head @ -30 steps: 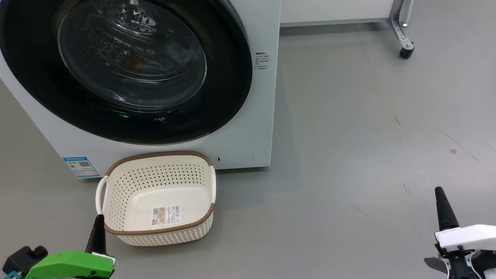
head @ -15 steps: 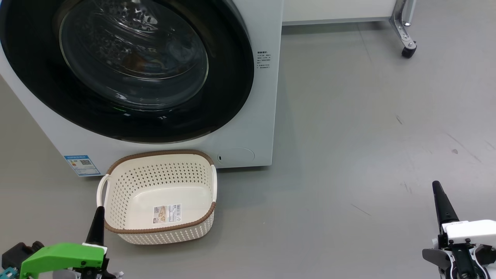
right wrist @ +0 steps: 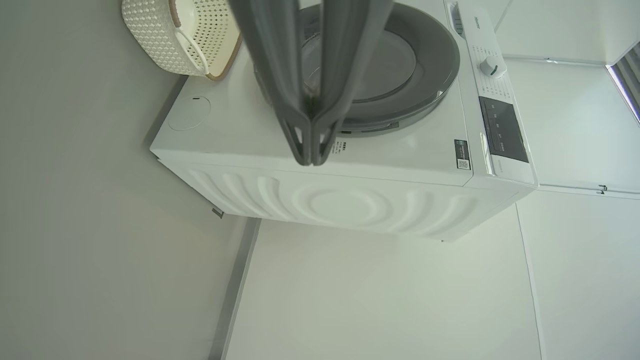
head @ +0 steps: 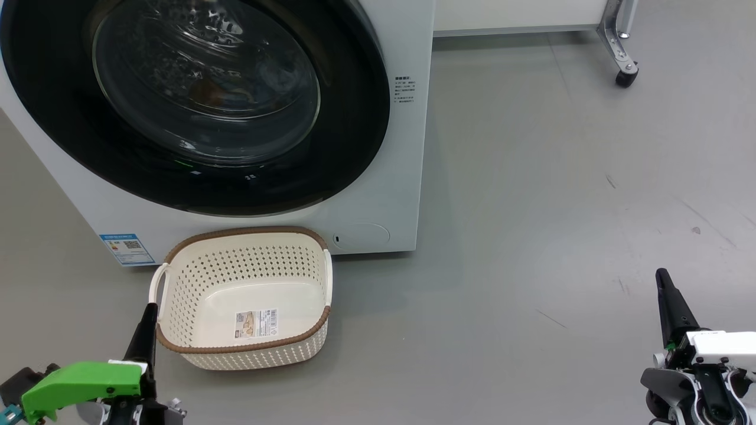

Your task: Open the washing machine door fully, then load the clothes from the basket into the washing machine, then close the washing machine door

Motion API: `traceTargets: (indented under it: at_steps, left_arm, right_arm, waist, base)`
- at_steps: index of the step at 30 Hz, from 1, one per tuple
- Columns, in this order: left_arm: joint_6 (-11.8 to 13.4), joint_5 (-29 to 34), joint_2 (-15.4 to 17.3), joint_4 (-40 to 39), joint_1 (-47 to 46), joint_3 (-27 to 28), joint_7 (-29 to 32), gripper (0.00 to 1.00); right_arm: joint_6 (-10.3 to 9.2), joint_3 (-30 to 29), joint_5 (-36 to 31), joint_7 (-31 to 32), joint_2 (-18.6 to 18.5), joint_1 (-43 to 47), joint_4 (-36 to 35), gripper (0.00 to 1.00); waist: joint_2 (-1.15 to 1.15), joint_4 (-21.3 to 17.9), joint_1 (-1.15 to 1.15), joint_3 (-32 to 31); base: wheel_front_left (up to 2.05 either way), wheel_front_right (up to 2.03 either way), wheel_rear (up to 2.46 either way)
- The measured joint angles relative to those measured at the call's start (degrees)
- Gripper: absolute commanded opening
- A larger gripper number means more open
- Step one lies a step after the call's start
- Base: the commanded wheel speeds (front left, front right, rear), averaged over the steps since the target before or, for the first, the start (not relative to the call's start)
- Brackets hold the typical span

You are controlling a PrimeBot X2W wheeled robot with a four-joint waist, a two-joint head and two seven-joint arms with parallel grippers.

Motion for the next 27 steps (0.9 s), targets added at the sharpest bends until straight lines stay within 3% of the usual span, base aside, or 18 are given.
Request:
traceTargets:
  at_steps: [8, 27]
  left_arm:
    - [0.0, -5.9, 0.0, 0.1, -1.0, 0.5, 1.4, 0.0]
    - [0.0, -6.2, 0.0, 0.3, -1.3, 0.5, 1.6, 0.0]
  right_arm:
    - [0.21, -0.8, 6.0, 1.6, 1.0, -1.0, 0.4, 0.0]
    - [0.21, -0.8, 6.6, 1.7, 1.0, -1.0, 0.5, 0.0]
  waist:
    - [0.0, 0.2, 0.0, 0.1]
    - [0.0, 0.2, 0.0, 0.1]
  base:
    - [0.0, 0.0, 0.0]
    - [0.0, 0.0, 0.0]
